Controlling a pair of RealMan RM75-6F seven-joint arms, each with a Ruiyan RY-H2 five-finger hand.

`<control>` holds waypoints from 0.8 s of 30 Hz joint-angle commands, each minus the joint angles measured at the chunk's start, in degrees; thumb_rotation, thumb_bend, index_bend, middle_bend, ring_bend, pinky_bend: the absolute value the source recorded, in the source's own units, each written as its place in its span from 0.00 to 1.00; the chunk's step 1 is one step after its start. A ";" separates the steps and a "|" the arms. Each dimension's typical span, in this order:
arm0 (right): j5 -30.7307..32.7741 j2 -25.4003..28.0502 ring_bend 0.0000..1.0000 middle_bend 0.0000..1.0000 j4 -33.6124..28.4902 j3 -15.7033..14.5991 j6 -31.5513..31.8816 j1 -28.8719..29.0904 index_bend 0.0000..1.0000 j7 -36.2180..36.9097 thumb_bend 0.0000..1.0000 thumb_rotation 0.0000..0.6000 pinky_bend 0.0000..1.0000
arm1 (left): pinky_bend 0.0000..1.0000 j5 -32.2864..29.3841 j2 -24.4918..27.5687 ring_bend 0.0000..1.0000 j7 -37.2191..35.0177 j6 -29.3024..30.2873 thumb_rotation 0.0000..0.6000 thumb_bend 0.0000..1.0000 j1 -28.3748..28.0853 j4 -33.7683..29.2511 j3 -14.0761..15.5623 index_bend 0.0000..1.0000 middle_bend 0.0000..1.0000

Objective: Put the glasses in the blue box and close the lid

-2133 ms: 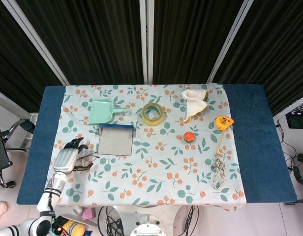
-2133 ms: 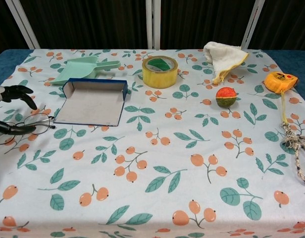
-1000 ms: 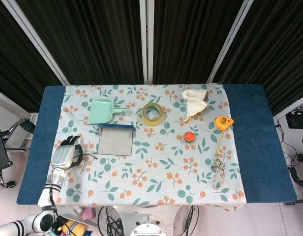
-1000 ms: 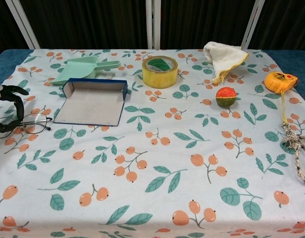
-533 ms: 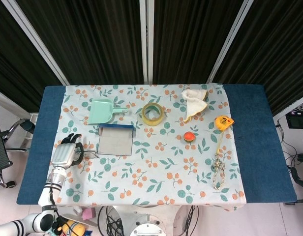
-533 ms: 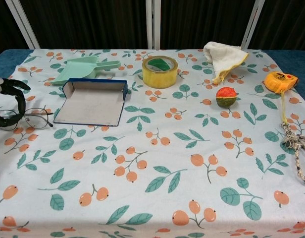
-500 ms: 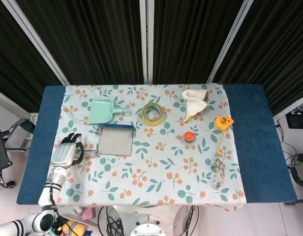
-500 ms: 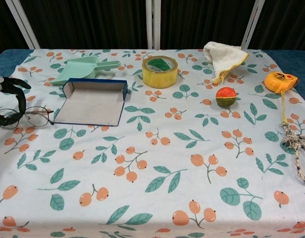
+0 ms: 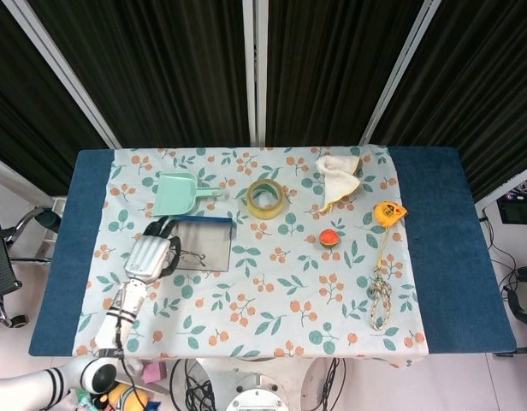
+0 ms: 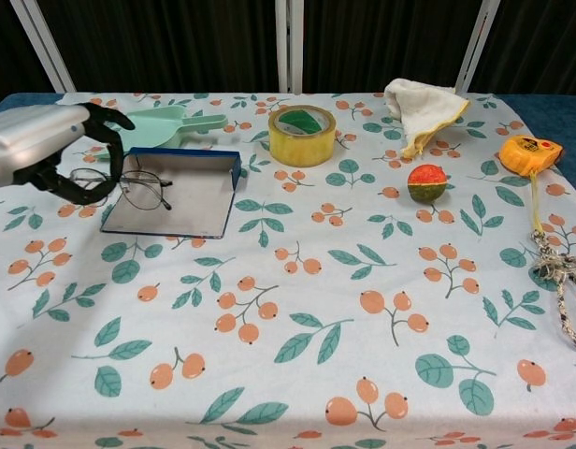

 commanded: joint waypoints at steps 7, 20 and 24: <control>0.48 0.36 0.00 0.00 0.44 0.06 0.02 -0.48 0.00 0.98 0.27 1.00 0.00 | 0.15 -1.84 -5.51 0.05 4.97 -2.80 1.00 0.43 -4.47 3.74 -1.12 0.59 0.12; 0.97 0.59 0.00 0.00 1.05 0.24 0.02 -0.90 0.00 2.21 0.27 1.00 0.00 | 0.15 -6.01 -11.78 0.05 10.26 -7.13 1.00 0.43 -11.19 13.22 -3.70 0.59 0.11; 1.47 0.76 0.00 0.00 1.21 0.31 -0.39 -1.07 0.00 3.29 0.28 1.00 0.00 | 0.15 -7.97 -12.76 0.05 11.30 -7.64 1.00 0.43 -12.27 15.63 -4.63 0.59 0.11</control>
